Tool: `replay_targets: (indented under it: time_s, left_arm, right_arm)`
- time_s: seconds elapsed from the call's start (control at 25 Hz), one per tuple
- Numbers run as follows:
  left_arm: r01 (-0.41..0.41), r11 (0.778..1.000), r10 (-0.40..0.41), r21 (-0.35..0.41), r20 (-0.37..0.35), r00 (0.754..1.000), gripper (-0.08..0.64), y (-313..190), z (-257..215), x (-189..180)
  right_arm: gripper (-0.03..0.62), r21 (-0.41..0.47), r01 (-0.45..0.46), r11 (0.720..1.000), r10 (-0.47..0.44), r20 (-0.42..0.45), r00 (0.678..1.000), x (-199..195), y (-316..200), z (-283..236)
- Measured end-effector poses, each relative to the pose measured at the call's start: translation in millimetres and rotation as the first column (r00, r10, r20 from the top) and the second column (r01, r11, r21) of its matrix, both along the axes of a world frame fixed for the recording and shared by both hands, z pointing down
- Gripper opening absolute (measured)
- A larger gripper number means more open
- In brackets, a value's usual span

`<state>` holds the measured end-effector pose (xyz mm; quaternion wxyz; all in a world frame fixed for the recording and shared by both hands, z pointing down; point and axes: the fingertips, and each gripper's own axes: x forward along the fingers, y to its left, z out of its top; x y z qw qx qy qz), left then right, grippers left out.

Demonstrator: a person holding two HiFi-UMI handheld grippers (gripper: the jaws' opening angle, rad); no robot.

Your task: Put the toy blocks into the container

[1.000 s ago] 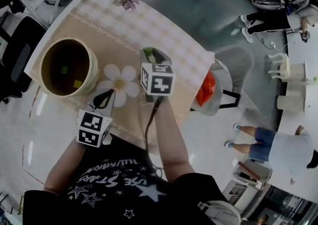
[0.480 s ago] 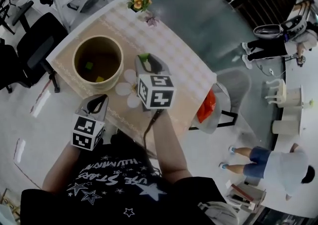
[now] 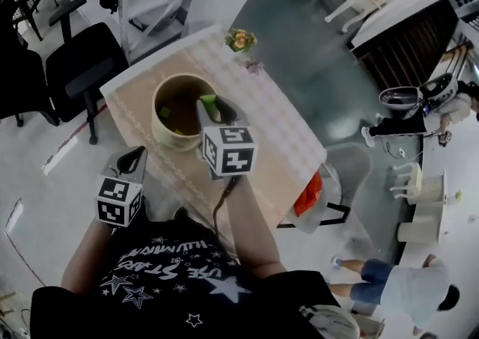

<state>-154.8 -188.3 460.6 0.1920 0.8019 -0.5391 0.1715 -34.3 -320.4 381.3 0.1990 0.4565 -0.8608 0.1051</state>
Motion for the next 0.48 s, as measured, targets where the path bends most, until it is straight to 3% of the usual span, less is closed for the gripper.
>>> replay_targets:
  time_s: [0.28, 0.48]
  left_arm:
    - [0.059, 0.998, -0.059, 0.032, -0.006, 0.998, 0.009, 2, -10, -50]
    - [0.021, 1.000, -0.021, 0.020, -0.021, 1.000, 0.009, 4, -4, -62]
  right_arm:
    - [0.175, -0.006, -0.016, 1.000, 0.015, -0.072, 0.997, -24, 9, 9]
    - [0.175, 0.000, -0.093, 0.996, 0.092, -0.058, 0.994, -22, 16, 10]
